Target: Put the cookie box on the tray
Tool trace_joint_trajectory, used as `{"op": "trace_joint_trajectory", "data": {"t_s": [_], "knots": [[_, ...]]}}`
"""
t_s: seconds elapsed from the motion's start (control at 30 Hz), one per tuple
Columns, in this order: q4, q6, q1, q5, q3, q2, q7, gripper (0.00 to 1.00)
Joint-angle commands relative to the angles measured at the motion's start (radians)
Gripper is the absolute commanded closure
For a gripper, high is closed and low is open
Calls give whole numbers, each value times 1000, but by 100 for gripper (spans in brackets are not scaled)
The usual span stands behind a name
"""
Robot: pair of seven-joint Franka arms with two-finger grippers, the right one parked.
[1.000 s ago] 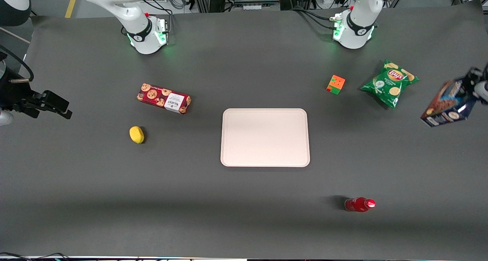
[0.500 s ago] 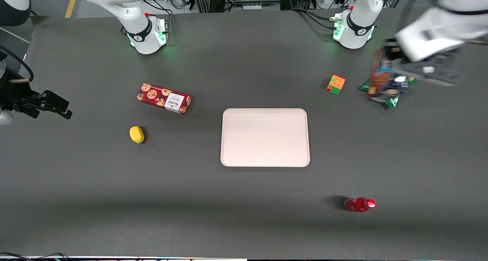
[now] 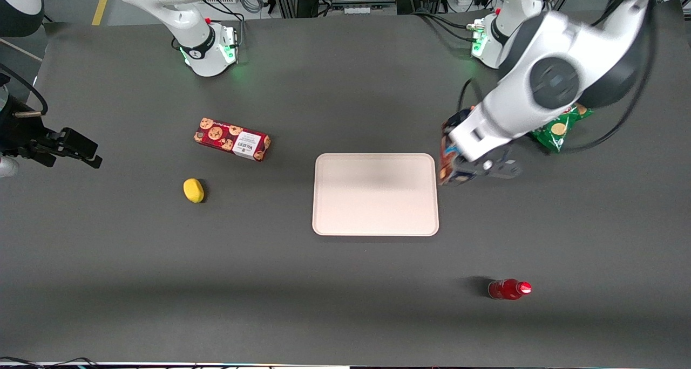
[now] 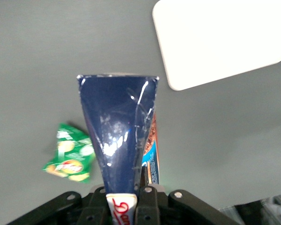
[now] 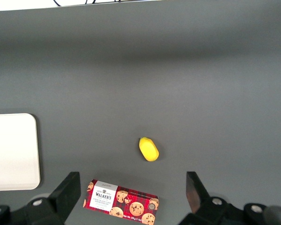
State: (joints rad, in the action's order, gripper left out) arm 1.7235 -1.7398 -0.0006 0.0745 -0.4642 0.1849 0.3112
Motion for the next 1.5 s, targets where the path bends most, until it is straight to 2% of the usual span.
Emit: {"op": "trace_joint_trajectory", "data": {"t_s": [0.0, 0.07, 0.23, 0.43, 0.63, 0.87, 1.33, 1.4, 1.47], "knots": [[54, -176, 5, -2, -54, 86, 126, 100], [56, -222, -4, -22, -65, 132, 158, 100], [73, -317, -9, -123, -71, 217, 198, 100], [149, -464, -10, -200, -71, 255, 201, 100], [212, -561, -7, -210, -68, 271, 201, 100], [223, -564, -4, -210, -62, 272, 201, 93], [223, -566, -1, -240, -54, 275, 201, 88], [222, -566, -1, -245, -53, 278, 201, 80], [222, -567, -1, -245, -53, 280, 201, 54]]}}
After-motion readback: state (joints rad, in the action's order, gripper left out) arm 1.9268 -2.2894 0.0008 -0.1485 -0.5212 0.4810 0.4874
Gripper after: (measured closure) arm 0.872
